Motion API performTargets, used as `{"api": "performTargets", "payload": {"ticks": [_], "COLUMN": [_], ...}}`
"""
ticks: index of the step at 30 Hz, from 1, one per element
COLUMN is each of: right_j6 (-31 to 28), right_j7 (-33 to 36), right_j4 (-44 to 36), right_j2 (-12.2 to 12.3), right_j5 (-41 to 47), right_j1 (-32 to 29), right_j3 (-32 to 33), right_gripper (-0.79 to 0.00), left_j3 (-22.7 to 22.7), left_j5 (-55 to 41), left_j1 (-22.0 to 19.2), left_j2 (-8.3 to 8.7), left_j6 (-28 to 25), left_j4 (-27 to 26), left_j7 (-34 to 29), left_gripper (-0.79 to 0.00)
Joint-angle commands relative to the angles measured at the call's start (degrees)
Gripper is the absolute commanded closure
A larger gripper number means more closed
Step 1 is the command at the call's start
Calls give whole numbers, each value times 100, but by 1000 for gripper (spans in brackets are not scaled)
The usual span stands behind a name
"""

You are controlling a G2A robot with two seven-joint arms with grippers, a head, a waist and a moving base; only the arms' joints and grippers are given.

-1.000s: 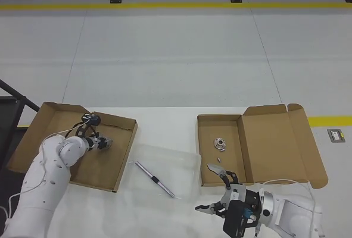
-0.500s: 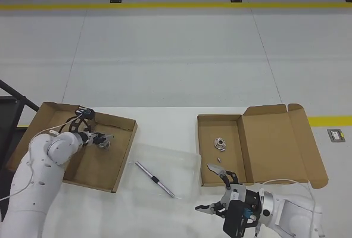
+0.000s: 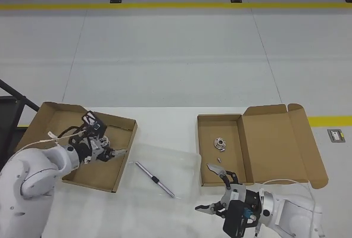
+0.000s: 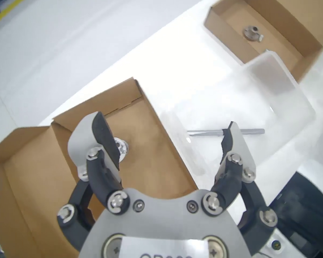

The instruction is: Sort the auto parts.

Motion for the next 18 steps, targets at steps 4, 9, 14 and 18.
{"api": "performTargets", "payload": {"ticks": [4, 9, 14, 18], "right_j6": [-1, -1, -1, -1], "right_j7": [-1, -1, -1, -1], "right_j4": [0, 0, 0, 0], "right_j2": [0, 0, 0, 0], "right_j5": [-2, -2, -2, -2], "right_j1": [0, 0, 0, 0], "right_j3": [0, 0, 0, 0], "right_gripper": [-785, -785, -785, -785], "left_j3": [445, 665, 665, 755], "left_j5": [190, 217, 217, 289], "left_j1": [106, 58, 58, 107], "left_j2": [39, 49, 49, 58], "left_j6": [-653, -925, -925, -1083], "left_j4": [-505, -526, -526, -479], "left_j7": [-199, -321, -321, -252], "left_gripper": [-785, -785, -785, -785]}}
